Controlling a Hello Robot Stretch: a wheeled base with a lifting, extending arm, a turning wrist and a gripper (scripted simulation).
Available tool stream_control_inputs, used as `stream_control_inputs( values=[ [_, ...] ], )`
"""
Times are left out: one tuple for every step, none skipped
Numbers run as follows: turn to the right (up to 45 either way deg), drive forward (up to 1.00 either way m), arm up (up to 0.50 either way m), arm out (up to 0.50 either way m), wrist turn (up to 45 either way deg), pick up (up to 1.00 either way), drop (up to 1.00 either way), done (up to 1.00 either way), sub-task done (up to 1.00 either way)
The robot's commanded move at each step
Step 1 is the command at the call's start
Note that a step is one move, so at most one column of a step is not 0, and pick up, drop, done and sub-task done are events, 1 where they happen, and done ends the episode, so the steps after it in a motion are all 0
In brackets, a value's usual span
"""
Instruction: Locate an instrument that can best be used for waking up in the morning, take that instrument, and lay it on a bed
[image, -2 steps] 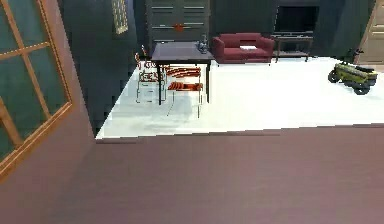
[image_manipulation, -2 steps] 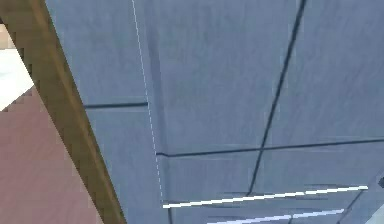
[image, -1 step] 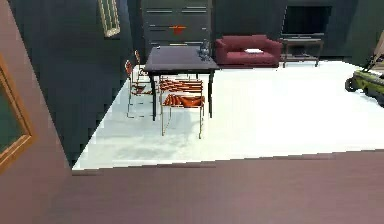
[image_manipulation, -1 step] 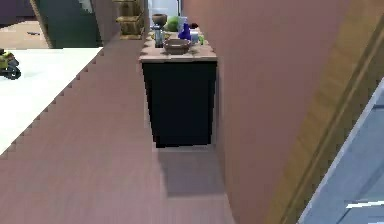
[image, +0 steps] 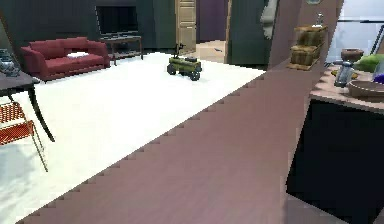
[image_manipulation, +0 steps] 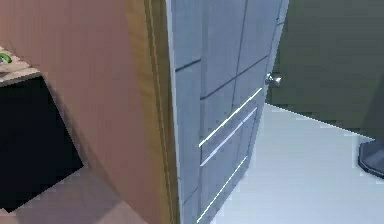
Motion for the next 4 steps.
stream_control_inputs(
  values=[
    [9.0, 0.00, 0.00, 0.00, 0.0, 0.00, 0.00, 0.00, 0.00],
    [0.0, 1.00, 0.00, 0.00, 0.0, 0.00, 0.00, 0.00, 0.00],
    [0.0, 1.00, 0.00, 0.00, 0.0, 0.00, 0.00, 0.00, 0.00],
    [0.0, 1.00, 0.00, 0.00, 0.0, 0.00, 0.00, 0.00, 0.00]
  ],
)
